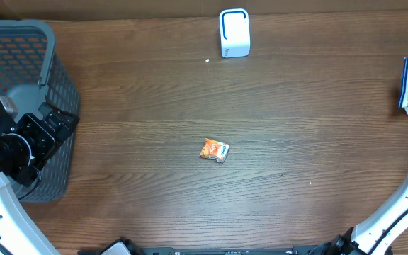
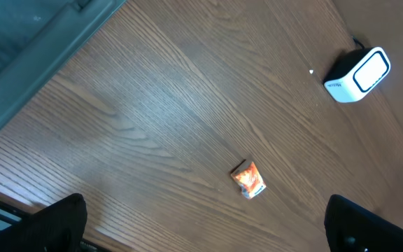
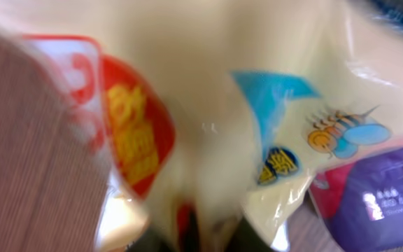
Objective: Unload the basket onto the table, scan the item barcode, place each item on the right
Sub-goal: 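Carry the snack bag right and drop it at the table edge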
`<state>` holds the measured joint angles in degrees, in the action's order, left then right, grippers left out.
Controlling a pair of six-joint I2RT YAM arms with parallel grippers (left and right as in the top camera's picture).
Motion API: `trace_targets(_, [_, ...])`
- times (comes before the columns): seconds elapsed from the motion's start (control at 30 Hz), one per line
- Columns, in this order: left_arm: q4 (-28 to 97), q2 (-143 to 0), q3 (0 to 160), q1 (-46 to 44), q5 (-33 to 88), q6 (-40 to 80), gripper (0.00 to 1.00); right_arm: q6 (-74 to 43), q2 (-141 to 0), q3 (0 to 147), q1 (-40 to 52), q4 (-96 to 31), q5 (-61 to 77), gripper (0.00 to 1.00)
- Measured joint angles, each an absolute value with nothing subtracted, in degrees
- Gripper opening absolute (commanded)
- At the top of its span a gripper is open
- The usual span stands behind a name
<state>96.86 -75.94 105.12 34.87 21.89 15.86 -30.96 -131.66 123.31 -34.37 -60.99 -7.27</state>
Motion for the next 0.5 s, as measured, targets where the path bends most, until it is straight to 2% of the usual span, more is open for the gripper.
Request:
trace_targets(0.03, [96.9, -75.9, 105.1, 34.9, 21.9, 15.9, 1.00, -31.1, -131.7, 123.3, -34.3, -60.7, -7.3, 0.30])
trace_targets(0.07, [96.9, -75.9, 105.1, 34.9, 21.9, 15.9, 1.00, -31.1, -131.7, 123.3, -34.3, -60.6, -7.3, 0.36])
trace_targets(0.1, [96.9, -75.9, 105.1, 34.9, 21.9, 15.9, 1.00, -31.1, -131.7, 123.3, -34.4, -60.6, -7.3, 0.49])
trace_targets(0.13, [96.9, -75.9, 105.1, 34.9, 21.9, 15.9, 1.00, -31.0, -131.7, 123.3, -34.3, -60.6, -7.3, 0.56])
trace_targets(0.43, [96.9, -75.9, 105.1, 34.9, 21.9, 15.9, 1.00, -30.3, -131.7, 123.3, -34.3, -63.6, -6.1, 0.56])
trace_targets(0.5, [96.9, -75.9, 105.1, 34.9, 21.9, 15.9, 1.00, -29.7, -131.6, 123.3, -34.3, -64.3, -3.7, 0.60])
